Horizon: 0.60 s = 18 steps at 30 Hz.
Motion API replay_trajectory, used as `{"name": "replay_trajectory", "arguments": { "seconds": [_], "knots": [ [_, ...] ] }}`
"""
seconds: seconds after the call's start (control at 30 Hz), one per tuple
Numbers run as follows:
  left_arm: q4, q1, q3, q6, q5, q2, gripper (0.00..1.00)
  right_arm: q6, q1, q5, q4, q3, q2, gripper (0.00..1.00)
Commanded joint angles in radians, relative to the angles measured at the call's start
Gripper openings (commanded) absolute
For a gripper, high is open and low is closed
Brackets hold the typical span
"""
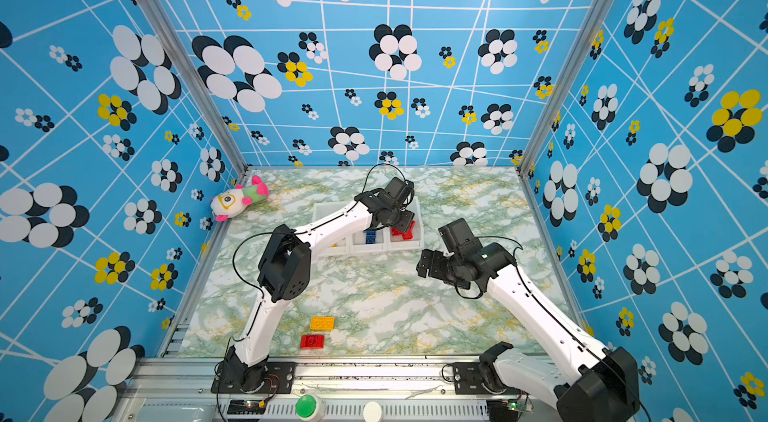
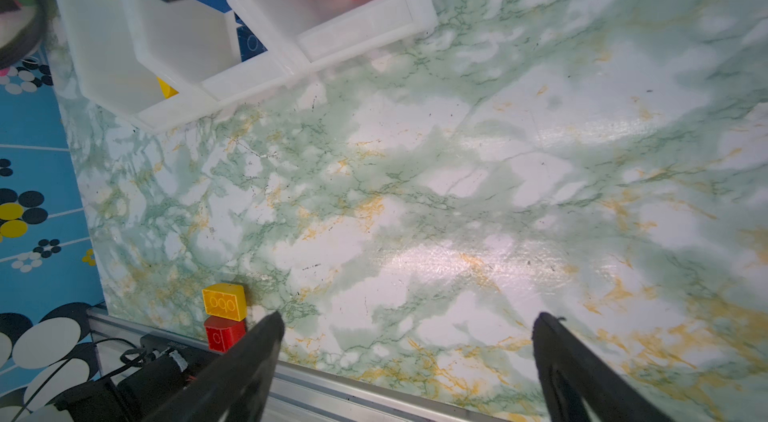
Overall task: Sort the legos into containers by color
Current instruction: 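Open the left gripper to drop the red brick into the compartment, then raise the left gripper while the right gripper moves to the yellow 120 brick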
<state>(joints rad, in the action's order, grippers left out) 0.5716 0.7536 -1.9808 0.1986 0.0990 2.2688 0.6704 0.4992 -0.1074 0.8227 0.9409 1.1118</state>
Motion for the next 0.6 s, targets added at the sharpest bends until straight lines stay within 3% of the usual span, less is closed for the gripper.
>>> {"name": "replay_trajectory", "arguments": {
  "seconds": [0.0,0.23,0.57],
  "knots": [
    [0.007,-0.003,-0.026,0.005,0.017,-0.002,0.64,0.015,-0.014,0.012,0.01,-0.013,-0.013,0.96],
    [-0.021,-0.003,0.013,0.009,0.009,-0.057,0.68,0.024,-0.046,0.028,0.032,-0.019,-0.02,0.96],
    [-0.143,-0.005,0.232,0.061,-0.024,-0.241,0.76,0.081,-0.168,0.126,0.15,-0.026,-0.003,0.99]
  ]
}}
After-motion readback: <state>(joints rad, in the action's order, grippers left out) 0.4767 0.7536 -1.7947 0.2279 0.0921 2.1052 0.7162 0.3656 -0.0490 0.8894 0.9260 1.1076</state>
